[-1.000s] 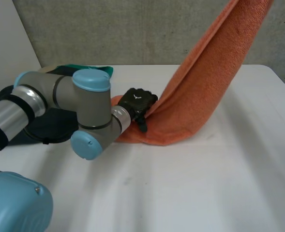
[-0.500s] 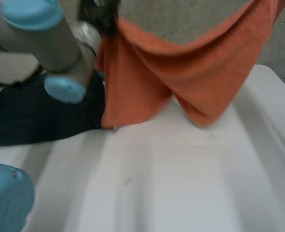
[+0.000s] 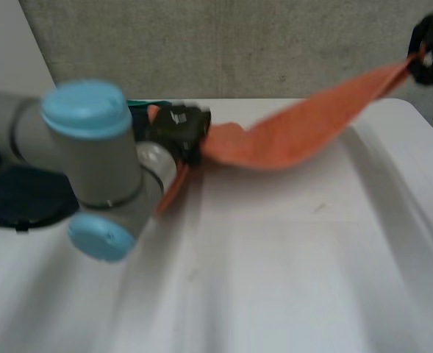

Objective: Fold the laundry.

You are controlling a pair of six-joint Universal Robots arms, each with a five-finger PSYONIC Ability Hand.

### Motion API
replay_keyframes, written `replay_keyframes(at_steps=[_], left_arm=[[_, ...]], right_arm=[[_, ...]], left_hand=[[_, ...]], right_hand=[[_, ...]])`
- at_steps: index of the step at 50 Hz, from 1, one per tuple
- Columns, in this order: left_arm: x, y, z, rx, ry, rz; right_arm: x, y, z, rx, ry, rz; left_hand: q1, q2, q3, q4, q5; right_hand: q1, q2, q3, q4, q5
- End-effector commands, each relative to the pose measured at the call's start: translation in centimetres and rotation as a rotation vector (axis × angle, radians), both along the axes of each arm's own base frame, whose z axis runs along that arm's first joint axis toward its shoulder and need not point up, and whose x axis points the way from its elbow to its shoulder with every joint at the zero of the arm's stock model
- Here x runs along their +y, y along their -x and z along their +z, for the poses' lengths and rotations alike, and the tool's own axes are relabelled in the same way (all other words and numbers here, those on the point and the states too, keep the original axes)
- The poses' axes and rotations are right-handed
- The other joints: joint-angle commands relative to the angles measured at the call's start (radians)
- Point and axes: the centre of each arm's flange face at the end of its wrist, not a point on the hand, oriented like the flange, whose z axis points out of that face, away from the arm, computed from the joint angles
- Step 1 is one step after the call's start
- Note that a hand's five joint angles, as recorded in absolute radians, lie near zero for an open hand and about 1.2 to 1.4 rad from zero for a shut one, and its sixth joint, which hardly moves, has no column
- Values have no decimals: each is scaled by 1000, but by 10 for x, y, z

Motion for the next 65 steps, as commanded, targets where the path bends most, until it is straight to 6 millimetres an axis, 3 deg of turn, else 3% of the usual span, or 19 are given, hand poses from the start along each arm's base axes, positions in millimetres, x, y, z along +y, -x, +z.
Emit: replay_keyframes(at_steps=[1, 3, 7, 11, 15, 19, 23, 30, 33, 34, 37, 40, 44, 46, 58, 60, 61, 64, 65], left_arm=[[24, 7, -41, -63, -100, -69], [23, 2, -32, -66, -100, -65], [8, -15, -1, -53, -53, -21], [-25, -40, 18, -87, 6, 16], [-77, -72, -3, -255, 33, 69], [-115, -102, -25, -400, 30, 138], [-140, -116, -45, -479, 30, 166], [-160, -119, -81, -532, 19, 147], [-173, -120, -84, -531, 57, 153], [-181, -122, -86, -530, 79, 169], [-195, -126, -86, -526, 126, 220], [-222, -145, -77, -518, 211, 392], [-259, -204, -52, -519, 304, 709], [-267, -213, -48, -528, 337, 742], [-266, -187, -44, -449, 375, 611], [-261, -179, -45, -413, 350, 566], [-255, -172, -45, -379, 329, 518], [-242, -161, -45, -335, 277, 432], [-239, -158, -42, -328, 273, 413]], right_arm=[[10, 2, -53, 152, -109, -29], [9, 3, -62, 194, -123, -39], [10, 1, -66, 210, -134, -38], [12, -1, -68, 204, -151, -30], [17, -6, -72, 209, -169, -15], [19, -7, -77, 219, -180, -12], [19, -7, -79, 235, -180, -15], [21, -7, -85, 268, -190, -17], [23, -7, -87, 280, -192, -17], [23, -8, -88, 284, -191, -16], [25, -9, -87, 288, -190, -17], [27, -10, -88, 289, -192, -13], [31, -12, -86, 289, -187, -5], [34, -15, -86, 290, -187, 1], [48, -25, -80, 299, -174, 29], [50, -26, -76, 300, -167, 30], [54, -26, -72, 302, -163, 32], [60, -27, -64, 308, -161, 36], [65, -28, -57, 311, -156, 41]], left_hand=[[-596, -627, -626, -634, -604], [-926, -958, -956, -964, -935], [-961, -993, -992, -1000, -970], [-961, -993, -992, -1000, -970], [-961, -993, -992, -1000, -970], [-961, -993, -992, -1000, -970], [-961, -993, -992, -1000, -970], [-961, -993, -992, -1000, -970], [-130, -162, -160, -168, -139], [256, 225, 226, 218, 248], [260, 228, 230, 222, 252], [260, 228, 230, 222, 252], [260, 228, 230, 222, 252], [260, 228, 230, 222, 252], [234, 203, 204, 196, 226], [-148, -180, -178, -186, -157], [-563, -595, -593, -601, -572], [-961, -993, -992, -1000, -970], [-961, -993, -992, -1000, -970]], right_hand=[[261, 216, 205, 200, 221], [261, 216, 205, 200, 221], [261, 216, 205, 200, 221], [261, 216, 205, 200, 221], [261, 216, 205, 200, 221], [261, 216, 205, 200, 221], [261, 216, 205, 200, 221], [261, 216, 205, 200, 221], [261, 216, 205, 200, 221], [261, 216, 205, 200, 221], [261, 216, 205, 200, 221], [261, 216, 205, 200, 221], [261, 216, 205, 200, 221], [261, 216, 205, 200, 221], [261, 216, 205, 200, 221], [261, 216, 205, 200, 221], [261, 216, 205, 200, 221], [261, 216, 205, 200, 221], [261, 216, 205, 200, 221]])
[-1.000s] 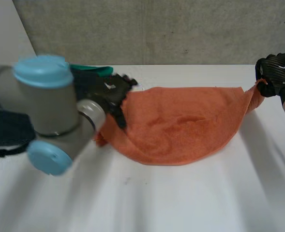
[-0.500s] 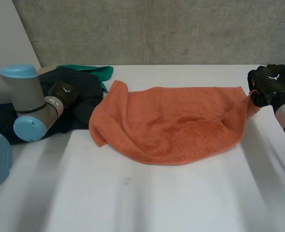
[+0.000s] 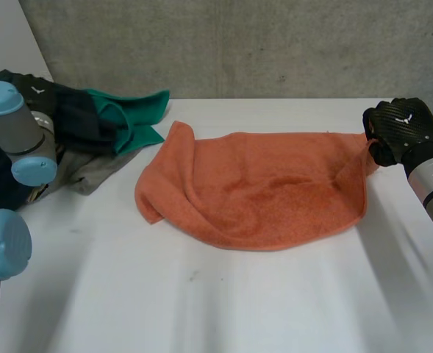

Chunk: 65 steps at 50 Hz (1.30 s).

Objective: Fold the laundry.

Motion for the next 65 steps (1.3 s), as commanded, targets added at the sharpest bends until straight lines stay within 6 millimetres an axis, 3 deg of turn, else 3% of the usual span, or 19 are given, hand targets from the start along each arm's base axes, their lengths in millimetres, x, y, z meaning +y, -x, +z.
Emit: replay_keyframes(at_steps=[1, 10, 21, 26, 30, 37, 41, 45, 46, 49, 51, 52, 55, 56, 58, 61, 65], left_arm=[[28, 28, 2, 109, -109, -189], [82, 46, 19, 129, -256, -321], [177, 67, 42, 176, -425, -450], [217, 90, 17, 166, -526, -520], [235, 108, -7, 131, -585, -562], [243, 131, -39, 58, -635, -573], [246, 142, -50, 25, -648, -547], [238, 145, -50, 4, -619, -497], [233, 144, -47, 4, -600, -472], [224, 139, -33, 24, -561, -435], [219, 133, -4, 64, -495, -417], [220, 129, 23, 102, -443, -423], [230, 122, 63, 159, -377, -449], [242, 116, 86, 180, -352, -469], [253, 110, 102, 197, -346, -489], [263, 102, 105, 196, -403, -524], [258, 96, 83, 164, -513, -523]], right_arm=[[18, -3, 24, 11, 16, 17], [48, -8, 83, -29, 100, 47], [75, -8, 150, -194, 160, 71], [83, -9, 172, -267, 165, 86], [89, -8, 187, -309, 174, 99], [96, -4, 215, -380, 228, 104], [96, -1, 225, -412, 251, 90], [91, 4, 225, -412, 252, 73], [86, 7, 222, -404, 245, 54], [75, 15, 214, -384, 229, 20], [63, 23, 201, -338, 203, -14], [56, 28, 191, -291, 181, -32], [47, 37, 175, -211, 140, -59], [44, 41, 164, -155, 111, -63], [42, 42, 153, -94, 83, -54], [40, 39, 125, 32, 23, -16], [32, 37, 89, 148, -51, -1]], left_hand=[[-545, -587, -585, -603, -593], [-545, -587, -585, -603, -593], [-545, -587, -585, -603, -593], [-545, -587, -585, -603, -593], [-545, -587, -585, -603, -593], [-444, -486, -484, -503, -493], [-157, -199, -197, -216, -205], [380, 337, 339, 321, 331], [674, 632, 634, 615, 626], [677, 635, 637, 618, 629], [677, 635, 637, 618, 629], [677, 635, 637, 618, 629], [677, 635, 637, 618, 629], [677, 635, 637, 618, 629], [677, 635, 637, 618, 629], [677, 635, 637, 618, 629], [677, 635, 637, 618, 629]], right_hand=[[261, 216, 205, 200, 221], [261, 216, 205, 200, 221], [261, 216, 205, 200, 221], [261, 216, 205, 200, 221], [261, 216, 205, 200, 221], [261, 216, 205, 200, 221], [261, 216, 205, 200, 221], [261, 216, 205, 200, 221], [261, 216, 205, 200, 221], [261, 216, 205, 200, 221], [261, 216, 205, 200, 221], [261, 216, 205, 200, 221], [261, 216, 205, 200, 221], [261, 216, 205, 200, 221], [261, 216, 205, 200, 221], [261, 216, 205, 200, 221], [261, 216, 205, 200, 221]])
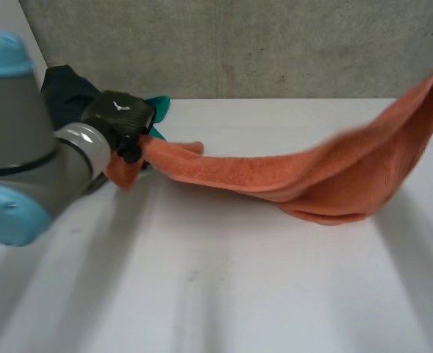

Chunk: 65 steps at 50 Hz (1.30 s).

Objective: Fold the laundry.

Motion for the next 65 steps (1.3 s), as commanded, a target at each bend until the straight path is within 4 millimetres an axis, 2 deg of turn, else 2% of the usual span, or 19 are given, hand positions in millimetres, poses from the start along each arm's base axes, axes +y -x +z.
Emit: replay_keyframes(at_steps=[1, 2, 5, 8, 11, 15, 18, 19, 25, 27, 33, 38, 41, 45, 50, 56, 58, 60, 65], left_arm=[[4, -17, -19, -65, -152, -48], [-7, -22, -32, -105, -179, -25], [-24, -25, -48, -165, -203, -4], [-47, -18, -71, -216, -235, 16], [-63, -9, -85, -212, -237, 35], [-81, 2, -99, -181, -223, 62], [-90, 6, -100, -163, -196, 74], [-94, 9, -99, -154, -174, 81], [-109, 18, -93, -121, -53, 98], [-111, 18, -88, -108, -24, 115], [-95, 9, -74, -123, -31, 137], [-62, -8, -63, -155, -82, 150], [-44, -16, -66, -186, -120, 144], [-20, -32, -73, -250, -172, 124], [4, -46, -92, -303, -230, 34], [11, -52, -105, -295, -256, 0], [10, -53, -110, -294, -253, 4], [2, -57, -122, -303, -264, 25], [-15, -62, -139, -326, -254, 63]], right_arm=[[-12, -4, -69, 246, -151, 47], [-16, -9, -84, 264, -193, 56], [-22, -18, -107, 274, -251, 67], [-39, -33, -139, 277, -295, 37], [-54, -42, -158, 266, -291, 4], [-75, -44, -170, 218, -237, -72], [-85, -44, -174, 186, -204, -116], [-88, -45, -175, 172, -181, -134], [-88, -52, -173, 142, -142, -167], [-83, -56, -172, 134, -138, -159], [-73, -63, -169, 124, -141, -140], [-68, -61, -167, 124, -143, -137], [-69, -60, -164, 123, -137, -137], [-69, -58, -162, 120, -134, -134], [-69, -59, -165, 128, -143, -126], [-68, -60, -169, 140, -150, -122], [-67, -62, -170, 146, -149, -118], [-66, -63, -170, 154, -148, -115], [-66, -62, -171, 157, -153, -116]], left_hand=[[261, 206, 212, 199, 235], [261, 206, 212, 199, 235], [261, 206, 212, 199, 235], [261, 206, 212, 199, 235], [261, 206, 212, 199, 235], [261, 206, 212, 199, 235], [215, 159, 166, 153, 189], [43, -13, -6, -19, 17], [-325, -380, -374, -387, -351], [-627, -682, -676, -688, -652], [-772, -827, -821, -834, -798], [-772, -828, -821, -834, -798], [-737, -793, -786, -799, -763], [-544, -599, -593, -605, -569], [-344, -399, -393, -406, -369], [-350, -405, -398, -411, -375], [-449, -504, -498, -511, -475], [-604, -660, -653, -666, -630], [-696, -751, -745, -758, -722]], right_hand=[[262, 216, 205, 200, 221], [262, 216, 205, 200, 221], [262, 216, 205, 200, 221], [262, 216, 205, 200, 221], [262, 216, 205, 200, 221], [262, 216, 205, 200, 221], [262, 216, 205, 200, 221], [262, 216, 205, 200, 221], [262, 216, 205, 200, 221], [262, 216, 205, 200, 221], [262, 216, 205, 200, 221], [262, 216, 205, 200, 221], [262, 216, 205, 200, 221], [262, 216, 205, 200, 221], [262, 216, 205, 200, 221], [262, 216, 205, 200, 221], [262, 216, 205, 200, 221], [262, 216, 205, 200, 221], [262, 216, 205, 200, 221]])
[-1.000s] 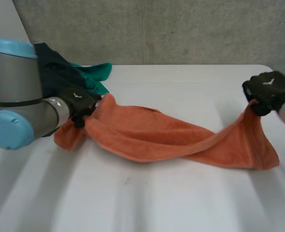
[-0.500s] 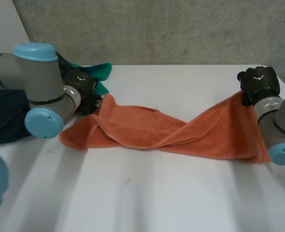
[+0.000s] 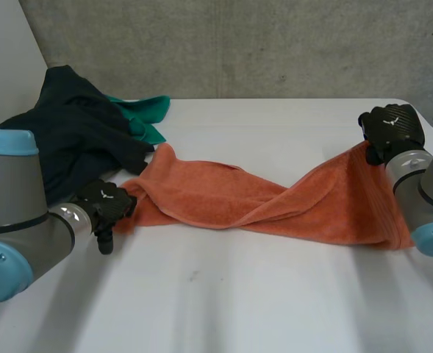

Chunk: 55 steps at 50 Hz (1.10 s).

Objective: Fold the laundry.

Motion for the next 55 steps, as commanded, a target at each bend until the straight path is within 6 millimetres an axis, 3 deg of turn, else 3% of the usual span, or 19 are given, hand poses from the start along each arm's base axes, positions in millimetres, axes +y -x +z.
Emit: replay_keyframes(at_steps=[1, 16, 38, 42, 45, 47, 50, 54, 55], left_arm=[[-25, -6, -22, -34, 27, 46], [-70, 6, -32, -68, 231, -2], [-109, 15, -48, -119, 347, -68], [-118, 16, -50, -110, 361, -64], [-126, 16, -52, -110, 376, -54], [-133, 15, -48, -106, 394, -38], [-137, 13, -40, -97, 405, -19], [-133, 10, -5, -54, 408, 16], [-128, 8, 15, -21, 410, 25]], right_arm=[[1, 0, -1, 8, -2, 2], [0, 2, -4, 19, -8, 16], [-2, 4, -5, 19, -11, 19], [-3, 5, -4, 18, -8, 16], [-4, 8, -4, 15, -8, 10], [-5, 10, -2, 14, -3, 2], [-7, 13, 2, 16, 5, -7], [-9, 24, 21, 21, 23, -34], [-7, 31, 31, 34, 18, -48]], left_hand=[[-20, -29, -37, -24, -22], [162, 153, 145, 158, 160], [279, 270, 263, 276, 277], [437, 428, 421, 434, 435], [716, 706, 699, 712, 714], [933, 924, 916, 929, 931], [934, 924, 917, 930, 932], [934, 924, 917, 930, 932], [934, 924, 917, 930, 932]], right_hand=[[262, 216, 205, 200, 221], [262, 216, 205, 200, 221], [262, 216, 205, 200, 221], [262, 216, 205, 200, 221], [262, 216, 205, 200, 221], [262, 216, 205, 200, 221], [262, 216, 205, 200, 221], [262, 216, 205, 200, 221], [262, 216, 205, 200, 221]])
